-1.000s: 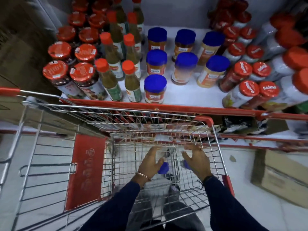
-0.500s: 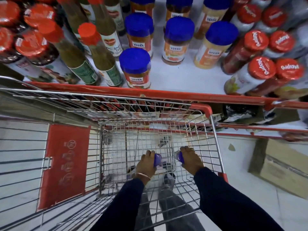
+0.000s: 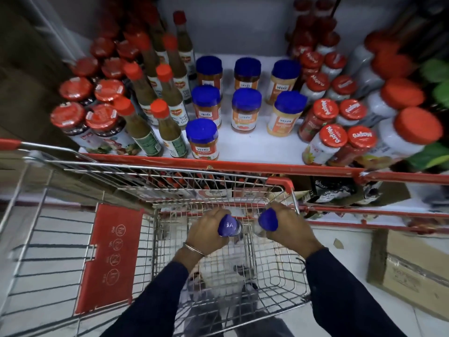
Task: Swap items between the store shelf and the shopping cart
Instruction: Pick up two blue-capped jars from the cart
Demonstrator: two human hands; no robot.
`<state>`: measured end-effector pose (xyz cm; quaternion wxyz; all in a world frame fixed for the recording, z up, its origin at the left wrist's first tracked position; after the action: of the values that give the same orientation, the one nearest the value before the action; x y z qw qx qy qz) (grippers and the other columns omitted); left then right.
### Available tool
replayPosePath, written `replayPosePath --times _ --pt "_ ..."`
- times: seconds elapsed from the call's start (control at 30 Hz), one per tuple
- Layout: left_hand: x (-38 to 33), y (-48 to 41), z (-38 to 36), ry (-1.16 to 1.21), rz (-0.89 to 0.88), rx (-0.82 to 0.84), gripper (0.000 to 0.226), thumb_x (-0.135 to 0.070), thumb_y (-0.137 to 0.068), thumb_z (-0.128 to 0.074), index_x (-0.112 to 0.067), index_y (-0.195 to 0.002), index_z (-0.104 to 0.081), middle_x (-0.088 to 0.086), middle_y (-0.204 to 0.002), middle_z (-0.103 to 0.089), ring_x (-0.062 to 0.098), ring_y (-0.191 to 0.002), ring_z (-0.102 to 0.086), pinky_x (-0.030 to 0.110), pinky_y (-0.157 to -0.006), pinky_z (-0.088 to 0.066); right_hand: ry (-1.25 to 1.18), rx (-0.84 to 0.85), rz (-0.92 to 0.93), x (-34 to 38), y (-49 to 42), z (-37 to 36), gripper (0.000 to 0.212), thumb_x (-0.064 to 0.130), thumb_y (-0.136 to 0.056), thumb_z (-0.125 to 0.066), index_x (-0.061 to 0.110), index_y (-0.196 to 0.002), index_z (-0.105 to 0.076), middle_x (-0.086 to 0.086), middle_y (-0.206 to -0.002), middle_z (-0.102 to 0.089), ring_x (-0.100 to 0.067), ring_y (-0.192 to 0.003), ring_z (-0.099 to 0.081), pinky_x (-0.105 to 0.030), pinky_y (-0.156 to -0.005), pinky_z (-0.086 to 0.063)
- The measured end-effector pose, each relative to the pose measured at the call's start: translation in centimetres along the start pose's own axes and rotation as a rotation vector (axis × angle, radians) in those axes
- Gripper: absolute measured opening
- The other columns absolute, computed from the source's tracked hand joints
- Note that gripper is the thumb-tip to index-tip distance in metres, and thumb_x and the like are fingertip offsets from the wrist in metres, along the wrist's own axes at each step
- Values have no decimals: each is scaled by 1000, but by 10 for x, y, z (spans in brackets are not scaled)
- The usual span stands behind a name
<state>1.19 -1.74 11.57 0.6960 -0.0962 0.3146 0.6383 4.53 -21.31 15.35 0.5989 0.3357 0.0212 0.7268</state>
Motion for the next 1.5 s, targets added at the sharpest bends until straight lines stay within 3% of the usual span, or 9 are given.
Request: replayPosePath --times 0.13,0.33,0.5,0.63,0.8,1.13,1.33,1.5 --pt "-43 4 63 -1 -68 -86 65 -27 -68 -73 -20 -126 -45 2 -127 -52 24 -113 -53 33 -85 -51 -8 -71 33 34 22 67 59 28 -67 -77 25 -119 -49 -2 -117 -60 -24 -101 -58 -28 -71 -41" --pt "-103 -2 144 -23 -219 -320 61 -24 -70 -73 -15 -125 -47 7 -125 -55 24 -111 -52 25 -83 -38 -47 -302 171 68 42 151 65 31 -66 -78 20 -124 -51 -1 -125 -54 -25 -110 -56 -40 -86 -49" --pt "-125 -32 169 -64 -257 -433 62 -16 -72 -70 -15 -128 -43 8 -128 -48 28 -113 -51 34 -84 -46 -47 -481 238 77 28 188 59 32 -70 -77 20 -122 -52 -1 -126 -53 -25 -108 -56 -33 -76 -43" --pt "-132 -59 172 -102 -229 -393 64 -11 -75 -69 -14 -132 -41 10 -133 -45 32 -114 -50 42 -86 -49 11 -443 201 71 -6 190 62 23 -71 -76 20 -128 -49 -4 -134 -50 -29 -114 -54 -40 -80 -49" --pt "-127 -84 159 -141 -194 -278 66 -10 -74 -70 -13 -133 -41 11 -135 -43 35 -114 -52 42 -88 -49 42 -330 198 61 -35 177 56 11 -68 -75 15 -120 -54 -10 -123 -58 -31 -108 -58 -49 -85 -52" --pt "-120 -105 152 -123 -171 -176 69 -3 -74 -66 -13 -135 -38 14 -136 -44 34 -119 -48 43 -94 -47 60 -257 225 56 -56 171 40 13 -74 -71 10 -112 -59 -13 -118 -62 -31 -102 -60 -49 -84 -53" --pt "-119 -99 148 -94 -205 -181 68 3 -79 -58 -11 -139 -30 13 -145 -35 31 -130 -40 39 -105 -38 71 -270 212 54 -55 170 44 14 -74 -73 11 -114 -56 -12 -118 -63 -29 -103 -60 -47 -84 -53" --pt "-108 -69 155 28 -301 -332 52 -8 -87 -55 -13 -136 -38 7 -144 -39 23 -131 -39 36 -108 -38 76 -415 208 60 -36 163 60 16 -79 -68 12 -134 -45 -13 -140 -51 -31 -124 -51 -43 -99 -47"
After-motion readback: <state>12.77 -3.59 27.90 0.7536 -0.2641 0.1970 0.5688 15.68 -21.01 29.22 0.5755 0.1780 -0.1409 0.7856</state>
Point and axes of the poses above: each hand's wrist, its own y-axis away from the middle knuckle, its own z-axis out of the back of the hand, x = y × z, the point moved 5 cm from there along -y, towards the middle knuckle
